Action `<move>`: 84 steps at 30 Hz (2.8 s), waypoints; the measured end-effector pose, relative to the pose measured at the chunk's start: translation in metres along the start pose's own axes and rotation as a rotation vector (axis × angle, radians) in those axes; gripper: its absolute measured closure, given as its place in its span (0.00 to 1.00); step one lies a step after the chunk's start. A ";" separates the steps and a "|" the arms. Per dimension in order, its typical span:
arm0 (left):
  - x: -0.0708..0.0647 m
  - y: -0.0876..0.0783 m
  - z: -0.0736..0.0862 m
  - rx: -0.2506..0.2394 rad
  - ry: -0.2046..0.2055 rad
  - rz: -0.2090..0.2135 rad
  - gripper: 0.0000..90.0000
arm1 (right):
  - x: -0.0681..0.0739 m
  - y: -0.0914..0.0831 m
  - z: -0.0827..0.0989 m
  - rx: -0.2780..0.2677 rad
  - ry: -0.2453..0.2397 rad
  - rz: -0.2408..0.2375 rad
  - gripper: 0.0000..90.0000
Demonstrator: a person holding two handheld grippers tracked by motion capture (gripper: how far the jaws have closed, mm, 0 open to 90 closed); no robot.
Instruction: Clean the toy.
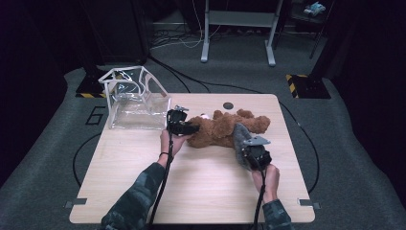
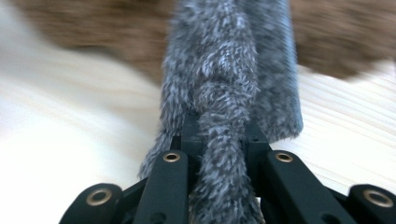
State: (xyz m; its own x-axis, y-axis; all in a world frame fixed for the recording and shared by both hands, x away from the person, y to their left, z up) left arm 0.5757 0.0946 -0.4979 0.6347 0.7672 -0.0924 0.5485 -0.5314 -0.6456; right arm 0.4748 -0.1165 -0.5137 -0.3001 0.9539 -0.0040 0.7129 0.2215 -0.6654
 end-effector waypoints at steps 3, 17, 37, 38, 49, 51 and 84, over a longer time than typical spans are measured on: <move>0.001 0.000 0.000 -0.002 -0.009 0.003 0.60 | 0.020 0.001 -0.003 -0.002 -0.046 -0.039 0.86; 0.006 -0.003 -0.002 -0.017 -0.009 -0.002 0.51 | -0.030 0.015 0.003 0.035 0.046 0.093 0.86; 0.006 -0.002 -0.003 -0.011 -0.007 0.005 0.52 | 0.114 0.035 -0.025 0.031 -0.213 -0.234 0.85; 0.006 -0.002 -0.003 -0.011 -0.007 0.005 0.52 | 0.114 0.035 -0.025 0.031 -0.213 -0.234 0.85; 0.012 -0.008 -0.003 -0.032 -0.023 0.015 0.49 | 0.090 0.057 -0.043 0.040 -0.111 -0.102 0.86; 0.014 -0.014 -0.003 -0.044 -0.025 0.018 0.47 | 0.083 0.048 -0.047 0.017 -0.098 -0.095 0.86; 0.019 -0.007 0.006 -0.012 0.003 -0.039 0.49 | 0.042 0.018 -0.080 -0.081 -0.041 -0.007 0.85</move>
State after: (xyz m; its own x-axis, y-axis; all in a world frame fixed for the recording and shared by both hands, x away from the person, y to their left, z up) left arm 0.5807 0.1149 -0.5001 0.6145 0.7862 -0.0653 0.5791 -0.5057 -0.6394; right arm 0.5255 -0.0567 -0.4660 -0.3299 0.9435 -0.0314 0.7590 0.2453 -0.6031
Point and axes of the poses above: each handheld gripper's, and its own axes: y roughly forward along the jaws, z roughly out of its underside, x roughly to its left, the point moved 9 cm from there along y, roughly forward along the jaws, and after that the axes turned 10 degrees about y, right-handed, at the moved point
